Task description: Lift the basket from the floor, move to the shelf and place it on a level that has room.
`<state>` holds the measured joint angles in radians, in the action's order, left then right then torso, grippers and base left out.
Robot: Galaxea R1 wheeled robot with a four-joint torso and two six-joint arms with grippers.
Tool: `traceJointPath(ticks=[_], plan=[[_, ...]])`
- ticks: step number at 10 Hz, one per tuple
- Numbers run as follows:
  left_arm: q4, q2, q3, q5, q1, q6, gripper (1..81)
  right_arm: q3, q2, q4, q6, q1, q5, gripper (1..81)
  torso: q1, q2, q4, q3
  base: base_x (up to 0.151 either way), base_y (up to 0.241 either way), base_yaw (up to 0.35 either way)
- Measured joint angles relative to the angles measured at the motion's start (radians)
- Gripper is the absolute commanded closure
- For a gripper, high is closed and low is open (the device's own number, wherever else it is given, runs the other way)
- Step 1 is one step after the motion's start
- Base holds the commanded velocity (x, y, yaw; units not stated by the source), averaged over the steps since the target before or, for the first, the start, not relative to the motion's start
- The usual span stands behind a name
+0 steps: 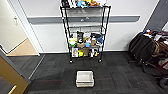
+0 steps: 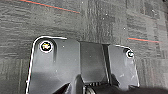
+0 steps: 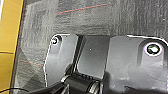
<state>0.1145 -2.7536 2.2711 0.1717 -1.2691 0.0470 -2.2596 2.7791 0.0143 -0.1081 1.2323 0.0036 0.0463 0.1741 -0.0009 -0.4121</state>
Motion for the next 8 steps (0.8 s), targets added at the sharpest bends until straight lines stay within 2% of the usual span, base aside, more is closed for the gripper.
traceJointPath(ticks=[8], plan=[[0.000, -0.003, 0.000, 0.007, 0.013, 0.000, 1.0, -0.001, -0.004, -0.001, 0.000, -0.010, 0.006, 1.0, 0.000, -0.001, 0.000, 0.000, 0.122, 0.000, 0.000]])
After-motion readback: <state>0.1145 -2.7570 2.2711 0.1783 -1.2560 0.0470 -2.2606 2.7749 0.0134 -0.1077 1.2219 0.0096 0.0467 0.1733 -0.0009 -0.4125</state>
